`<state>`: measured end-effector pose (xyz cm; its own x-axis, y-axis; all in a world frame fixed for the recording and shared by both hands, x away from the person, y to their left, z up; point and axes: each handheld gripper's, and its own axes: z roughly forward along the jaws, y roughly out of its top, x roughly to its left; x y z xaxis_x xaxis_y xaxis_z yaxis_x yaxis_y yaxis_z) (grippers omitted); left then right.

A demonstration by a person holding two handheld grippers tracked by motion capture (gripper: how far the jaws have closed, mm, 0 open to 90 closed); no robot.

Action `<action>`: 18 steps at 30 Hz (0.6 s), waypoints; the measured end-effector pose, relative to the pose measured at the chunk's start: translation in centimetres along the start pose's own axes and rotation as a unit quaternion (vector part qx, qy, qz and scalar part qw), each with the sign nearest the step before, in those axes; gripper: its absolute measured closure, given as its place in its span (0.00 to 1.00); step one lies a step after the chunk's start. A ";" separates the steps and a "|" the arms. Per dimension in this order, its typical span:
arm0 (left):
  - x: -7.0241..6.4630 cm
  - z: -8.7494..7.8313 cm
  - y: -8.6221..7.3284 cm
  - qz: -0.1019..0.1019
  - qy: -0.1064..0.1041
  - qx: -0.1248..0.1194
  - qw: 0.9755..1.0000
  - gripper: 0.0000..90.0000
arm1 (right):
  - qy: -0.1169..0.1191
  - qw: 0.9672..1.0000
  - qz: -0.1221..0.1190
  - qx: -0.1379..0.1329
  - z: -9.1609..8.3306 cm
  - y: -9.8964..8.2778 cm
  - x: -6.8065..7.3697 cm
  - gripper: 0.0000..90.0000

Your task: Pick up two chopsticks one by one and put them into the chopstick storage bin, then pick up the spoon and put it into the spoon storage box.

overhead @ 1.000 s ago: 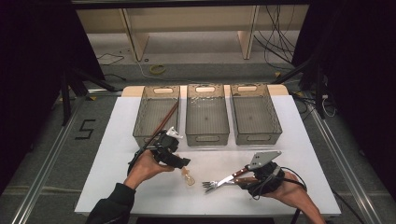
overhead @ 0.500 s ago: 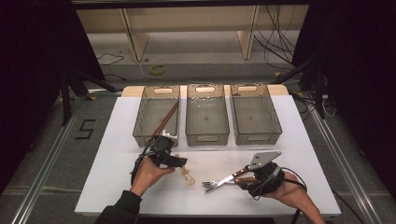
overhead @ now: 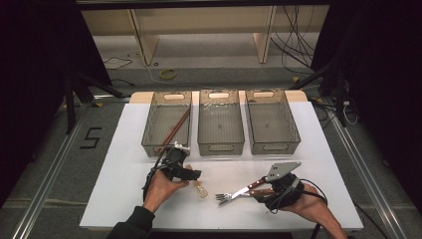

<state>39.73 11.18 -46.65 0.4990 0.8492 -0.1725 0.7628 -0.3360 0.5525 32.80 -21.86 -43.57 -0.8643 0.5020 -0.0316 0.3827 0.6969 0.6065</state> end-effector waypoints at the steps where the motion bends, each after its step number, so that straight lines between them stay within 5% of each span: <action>1: -0.1 0.1 0.0 -0.003 0.001 0.000 1.000 0.23 | -0.001 1.000 0.000 0.000 0.0 0.0 0.0 0.37; 18: -0.7 1.7 -0.3 0.008 0.016 0.020 1.000 0.24 | -0.004 1.000 0.004 0.001 -0.1 -0.2 0.0 0.37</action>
<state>39.87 9.97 -48.06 0.4986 0.8561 -0.1361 0.7703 -0.3657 0.5223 32.69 -22.06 -43.63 -0.8588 0.5113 -0.0323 0.3905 0.6941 0.6048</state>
